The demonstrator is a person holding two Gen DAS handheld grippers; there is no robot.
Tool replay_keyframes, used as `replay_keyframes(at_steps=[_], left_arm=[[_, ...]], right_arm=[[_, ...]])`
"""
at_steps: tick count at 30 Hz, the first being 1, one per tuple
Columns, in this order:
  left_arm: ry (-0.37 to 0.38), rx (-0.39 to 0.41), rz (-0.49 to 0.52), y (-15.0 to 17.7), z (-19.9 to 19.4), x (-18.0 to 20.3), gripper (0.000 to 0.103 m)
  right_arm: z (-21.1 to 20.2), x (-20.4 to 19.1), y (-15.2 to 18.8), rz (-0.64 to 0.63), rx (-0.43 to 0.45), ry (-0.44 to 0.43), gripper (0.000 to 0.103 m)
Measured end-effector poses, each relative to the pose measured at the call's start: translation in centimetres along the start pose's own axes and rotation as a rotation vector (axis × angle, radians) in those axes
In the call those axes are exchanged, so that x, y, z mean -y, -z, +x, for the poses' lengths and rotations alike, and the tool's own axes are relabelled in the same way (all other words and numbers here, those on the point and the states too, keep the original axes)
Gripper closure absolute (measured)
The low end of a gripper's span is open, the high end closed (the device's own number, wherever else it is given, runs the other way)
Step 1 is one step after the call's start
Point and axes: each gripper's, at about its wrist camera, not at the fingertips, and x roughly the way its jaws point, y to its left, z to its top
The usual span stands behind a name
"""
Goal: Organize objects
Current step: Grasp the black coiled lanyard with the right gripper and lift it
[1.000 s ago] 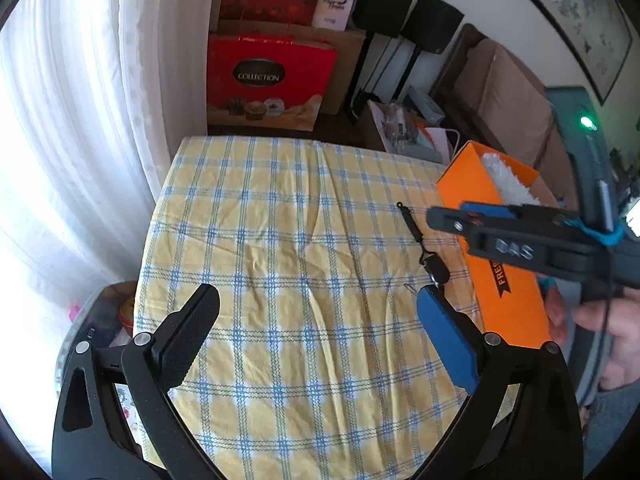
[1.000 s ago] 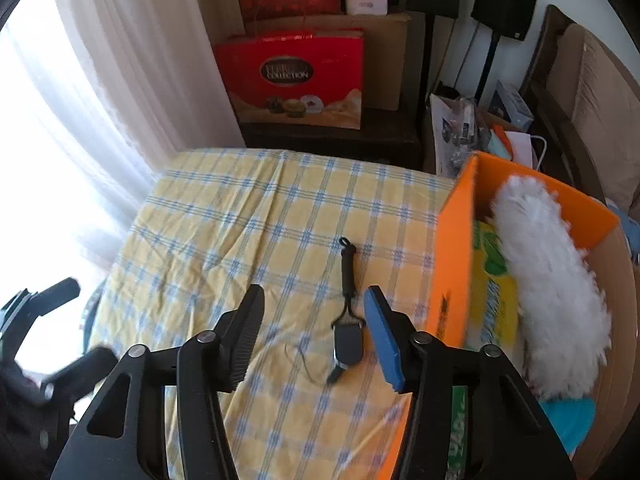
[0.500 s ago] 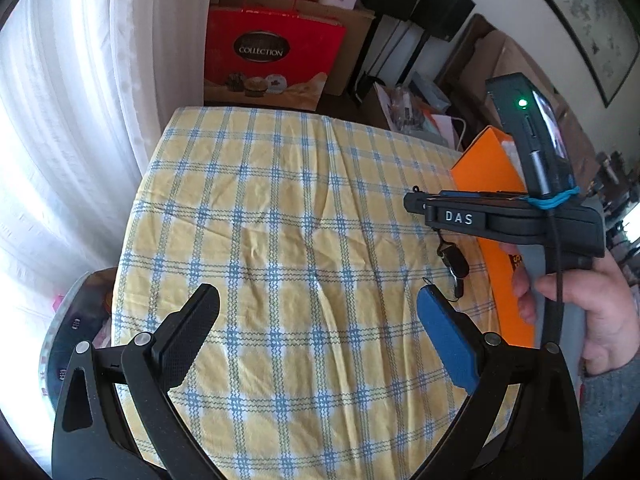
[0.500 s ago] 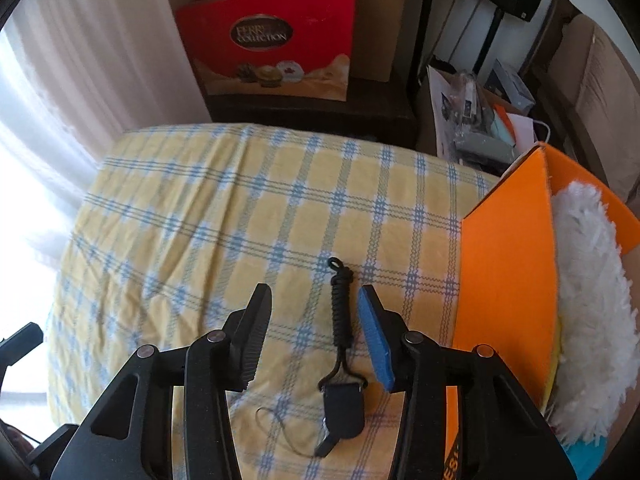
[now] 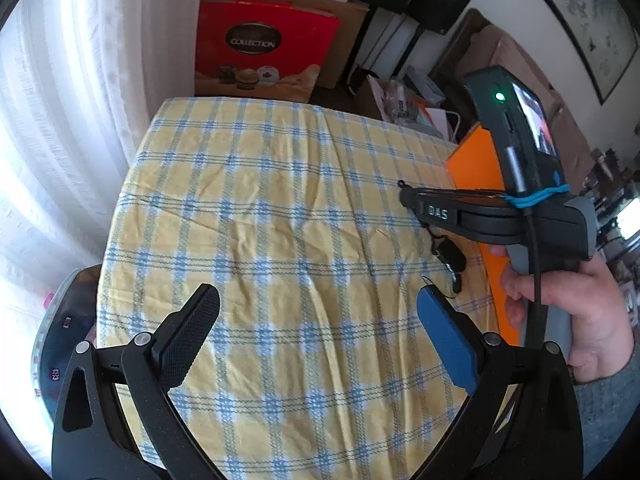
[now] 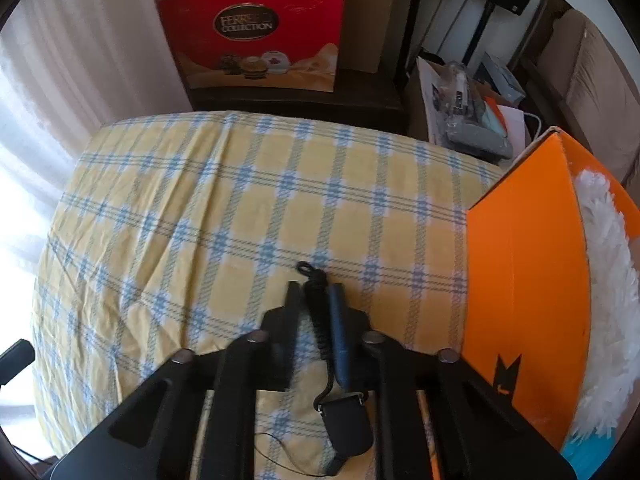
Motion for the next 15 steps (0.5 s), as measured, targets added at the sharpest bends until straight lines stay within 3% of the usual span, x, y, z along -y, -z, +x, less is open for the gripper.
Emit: replay_keyframes(at_steps=[7,15], left_arm=[[0.043,-0.018,0.03,0.3,0.0,1.2,0.005],[0.115,-0.019,0.013,0.4,0.1,2.0,0.005]], right_arm=[[-1.1,0.7,0.6,0.027,0.017,-0.086,0.094],[-7.6,1.5,1.8,0.012,0.137,-0.208,0.094]])
